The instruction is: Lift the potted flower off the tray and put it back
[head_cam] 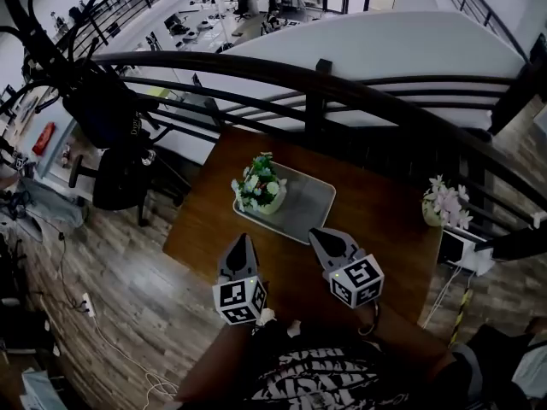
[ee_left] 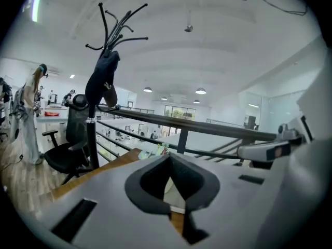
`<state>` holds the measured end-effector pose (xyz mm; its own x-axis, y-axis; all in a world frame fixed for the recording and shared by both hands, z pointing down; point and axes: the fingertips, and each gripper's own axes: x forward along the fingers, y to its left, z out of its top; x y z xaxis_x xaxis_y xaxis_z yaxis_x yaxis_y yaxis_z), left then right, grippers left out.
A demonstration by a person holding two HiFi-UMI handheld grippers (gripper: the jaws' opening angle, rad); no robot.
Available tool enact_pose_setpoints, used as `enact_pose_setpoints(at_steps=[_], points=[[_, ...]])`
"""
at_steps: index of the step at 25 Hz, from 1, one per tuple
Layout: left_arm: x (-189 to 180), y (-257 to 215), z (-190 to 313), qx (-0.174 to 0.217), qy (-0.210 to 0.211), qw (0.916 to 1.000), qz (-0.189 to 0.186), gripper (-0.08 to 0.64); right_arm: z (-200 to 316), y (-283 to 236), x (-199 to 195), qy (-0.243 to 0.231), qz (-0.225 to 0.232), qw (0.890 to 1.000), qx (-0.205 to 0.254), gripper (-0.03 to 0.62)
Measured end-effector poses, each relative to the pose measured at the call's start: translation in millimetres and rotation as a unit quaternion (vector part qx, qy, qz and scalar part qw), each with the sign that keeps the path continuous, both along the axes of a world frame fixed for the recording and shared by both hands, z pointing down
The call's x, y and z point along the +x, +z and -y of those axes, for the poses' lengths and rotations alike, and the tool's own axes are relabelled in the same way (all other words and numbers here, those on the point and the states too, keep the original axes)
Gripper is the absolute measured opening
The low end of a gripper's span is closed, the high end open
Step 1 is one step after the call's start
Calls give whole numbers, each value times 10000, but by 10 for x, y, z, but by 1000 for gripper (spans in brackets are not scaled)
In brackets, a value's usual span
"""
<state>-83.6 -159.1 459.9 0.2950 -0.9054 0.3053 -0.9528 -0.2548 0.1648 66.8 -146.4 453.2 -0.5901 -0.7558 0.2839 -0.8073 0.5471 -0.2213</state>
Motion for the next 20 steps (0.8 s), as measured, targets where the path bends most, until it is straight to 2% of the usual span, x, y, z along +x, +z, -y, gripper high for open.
enact_pose_setpoints(at_steps=[5,13,20], points=[[18,-127,-26,120,435,9990,48,8,-8,-25,-220,83,-77,9999,44,-2],[-235,-177,40,55,652,9979,-11,8,-5,-114,-591,170,-257,9995,41,-2],[-334,-243,38,-3,804,9967,-55,8,-47,-177,-637,425,-240,9988,-61,-2]])
